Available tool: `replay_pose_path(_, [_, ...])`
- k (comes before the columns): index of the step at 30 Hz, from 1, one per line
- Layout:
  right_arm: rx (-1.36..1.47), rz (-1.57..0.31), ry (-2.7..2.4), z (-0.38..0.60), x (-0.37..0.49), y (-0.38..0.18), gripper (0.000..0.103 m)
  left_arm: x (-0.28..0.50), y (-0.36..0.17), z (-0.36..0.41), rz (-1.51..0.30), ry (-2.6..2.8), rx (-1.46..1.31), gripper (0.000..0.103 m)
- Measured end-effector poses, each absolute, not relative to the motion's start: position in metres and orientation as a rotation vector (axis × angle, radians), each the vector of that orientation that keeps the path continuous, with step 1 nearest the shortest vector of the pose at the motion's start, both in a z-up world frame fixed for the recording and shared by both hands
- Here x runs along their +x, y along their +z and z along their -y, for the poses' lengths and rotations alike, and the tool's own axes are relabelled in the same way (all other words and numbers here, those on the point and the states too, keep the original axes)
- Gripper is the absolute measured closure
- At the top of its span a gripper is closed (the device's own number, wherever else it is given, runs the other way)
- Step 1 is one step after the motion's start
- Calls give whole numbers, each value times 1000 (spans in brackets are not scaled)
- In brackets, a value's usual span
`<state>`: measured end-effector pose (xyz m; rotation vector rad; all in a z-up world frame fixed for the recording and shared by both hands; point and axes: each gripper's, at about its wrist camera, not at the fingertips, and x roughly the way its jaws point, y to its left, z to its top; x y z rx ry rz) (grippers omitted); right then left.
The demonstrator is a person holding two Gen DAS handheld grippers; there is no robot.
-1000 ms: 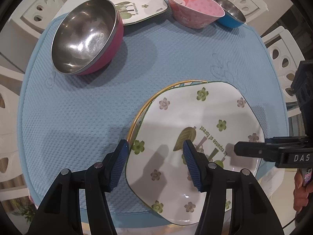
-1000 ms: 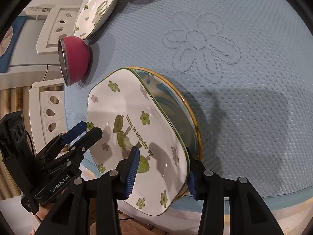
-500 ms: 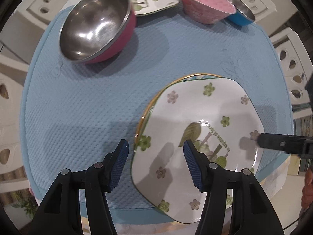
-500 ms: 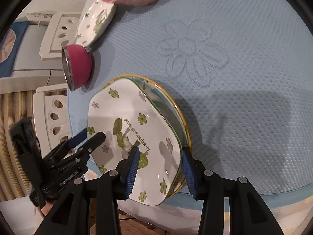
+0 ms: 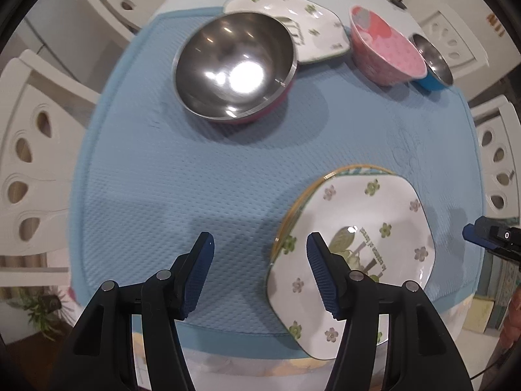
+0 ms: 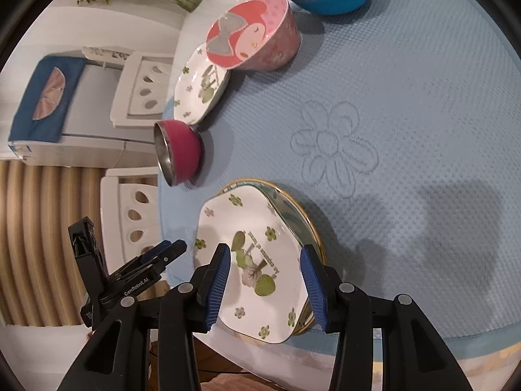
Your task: Organize plates and bowls
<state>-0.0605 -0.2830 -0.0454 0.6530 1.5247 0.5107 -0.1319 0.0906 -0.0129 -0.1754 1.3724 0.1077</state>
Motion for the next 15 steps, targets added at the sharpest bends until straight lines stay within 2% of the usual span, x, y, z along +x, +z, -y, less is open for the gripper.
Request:
replay_pose_path(8, [630,-1526,557,283,-48,-50,58,-134,22,-118,-1354,194,-162,45])
replay_pose_path(11, [609,-1515,585,273,-32,-40,58,-118,34,-127,-1358,231,-130,40])
replay_pose_path(13, [588,-1482,601,263,-20,-25,50,-112,41,-137,-1345,240,-124,40])
replay_pose_path(15, [573,-1443,613,255,-13,-11,48,-104,49,-146,-1329,245,-120,40])
